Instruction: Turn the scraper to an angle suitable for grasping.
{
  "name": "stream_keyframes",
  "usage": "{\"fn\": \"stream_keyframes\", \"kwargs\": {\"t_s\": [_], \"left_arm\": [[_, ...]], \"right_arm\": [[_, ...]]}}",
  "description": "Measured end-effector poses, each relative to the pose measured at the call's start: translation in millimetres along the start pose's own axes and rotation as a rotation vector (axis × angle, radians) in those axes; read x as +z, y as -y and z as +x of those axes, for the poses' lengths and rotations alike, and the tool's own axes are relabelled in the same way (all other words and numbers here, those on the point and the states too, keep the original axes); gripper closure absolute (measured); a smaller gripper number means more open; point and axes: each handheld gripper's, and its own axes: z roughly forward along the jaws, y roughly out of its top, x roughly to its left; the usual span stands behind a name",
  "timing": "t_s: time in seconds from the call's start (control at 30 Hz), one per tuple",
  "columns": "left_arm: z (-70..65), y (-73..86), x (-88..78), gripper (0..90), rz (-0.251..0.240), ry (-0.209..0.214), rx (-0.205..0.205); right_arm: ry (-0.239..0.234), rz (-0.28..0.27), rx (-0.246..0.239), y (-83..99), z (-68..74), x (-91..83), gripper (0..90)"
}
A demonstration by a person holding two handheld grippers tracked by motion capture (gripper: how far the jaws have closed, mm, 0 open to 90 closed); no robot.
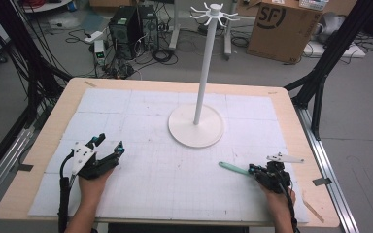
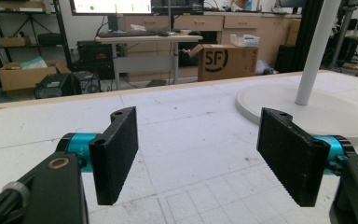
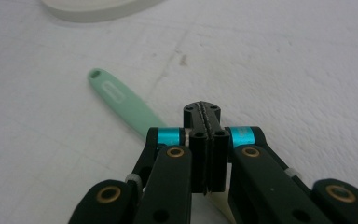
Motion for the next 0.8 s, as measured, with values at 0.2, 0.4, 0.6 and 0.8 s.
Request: {"fn": "stream_keyframes", "kwargs": {"t_s": [0.2,0.4,0.6,0.8], "left_arm": [[-0.1,0.1,0.0,29.7,-0.001,0.0,0.001],[-0.1,0.1,0.2,29.6,-0.002,0.001,0.001],[-0.2,0.1,0.2,29.6,-0.001,0.002,0.002],[-0.2,0.1,0.2,29.7,0.0,0.002,0.001]], "right_arm": [[-0.061,-0.047,-0.087,-2.3,12.3,1.3,90.0],[-0.12,-0.035,-0.153,-3.4,22.0,6.9,90.0],[-0.139,0.003,-0.204,-6.3,34.5,16.0,90.0],[-0.115,0.033,-0.235,-8.3,41.2,24.6,90.0]]}}
